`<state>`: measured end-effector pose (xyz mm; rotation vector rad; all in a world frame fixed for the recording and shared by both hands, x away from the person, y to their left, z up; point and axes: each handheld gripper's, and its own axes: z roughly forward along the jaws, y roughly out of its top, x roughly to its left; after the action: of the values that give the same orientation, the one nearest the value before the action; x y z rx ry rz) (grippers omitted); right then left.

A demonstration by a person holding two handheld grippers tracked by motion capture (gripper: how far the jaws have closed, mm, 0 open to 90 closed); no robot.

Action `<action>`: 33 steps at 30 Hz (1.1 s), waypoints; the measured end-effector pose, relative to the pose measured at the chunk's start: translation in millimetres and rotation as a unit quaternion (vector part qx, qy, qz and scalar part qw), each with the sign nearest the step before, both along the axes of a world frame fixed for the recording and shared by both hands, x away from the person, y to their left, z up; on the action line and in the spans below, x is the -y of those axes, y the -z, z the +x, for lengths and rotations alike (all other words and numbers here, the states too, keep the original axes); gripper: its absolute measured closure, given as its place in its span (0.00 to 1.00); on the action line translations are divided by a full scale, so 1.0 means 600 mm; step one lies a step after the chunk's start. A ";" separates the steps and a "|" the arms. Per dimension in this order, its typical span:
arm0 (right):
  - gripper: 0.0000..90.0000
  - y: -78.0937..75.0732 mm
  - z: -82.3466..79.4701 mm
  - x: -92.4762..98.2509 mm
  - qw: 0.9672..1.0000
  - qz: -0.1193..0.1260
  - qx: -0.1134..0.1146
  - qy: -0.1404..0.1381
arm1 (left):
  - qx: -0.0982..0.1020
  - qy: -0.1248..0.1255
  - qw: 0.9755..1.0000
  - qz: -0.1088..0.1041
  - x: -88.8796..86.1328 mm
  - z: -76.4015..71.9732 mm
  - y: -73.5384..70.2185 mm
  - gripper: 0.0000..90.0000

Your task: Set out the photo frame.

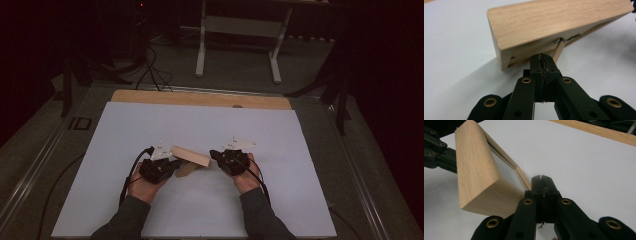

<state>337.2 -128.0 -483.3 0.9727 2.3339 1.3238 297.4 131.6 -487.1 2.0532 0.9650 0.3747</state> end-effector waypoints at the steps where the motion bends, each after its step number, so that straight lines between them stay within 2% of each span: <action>1: 0.99 0.000 0.000 -0.001 1.000 0.001 0.000 -0.002 | 0.000 0.000 1.000 0.000 0.001 0.000 -0.001 0.99; 9: 0.99 0.000 0.000 -0.004 1.000 0.004 0.000 -0.006 | 0.005 0.002 1.000 0.000 0.006 0.002 -0.007 0.99; 33: 0.99 -0.005 -0.005 -0.007 1.000 0.002 0.005 -0.017 | 0.004 0.021 1.000 0.003 0.031 0.004 -0.014 0.99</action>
<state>334.4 -123.8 -480.6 0.9280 2.3509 1.3438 300.0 113.3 -478.7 2.0722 0.9157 0.3652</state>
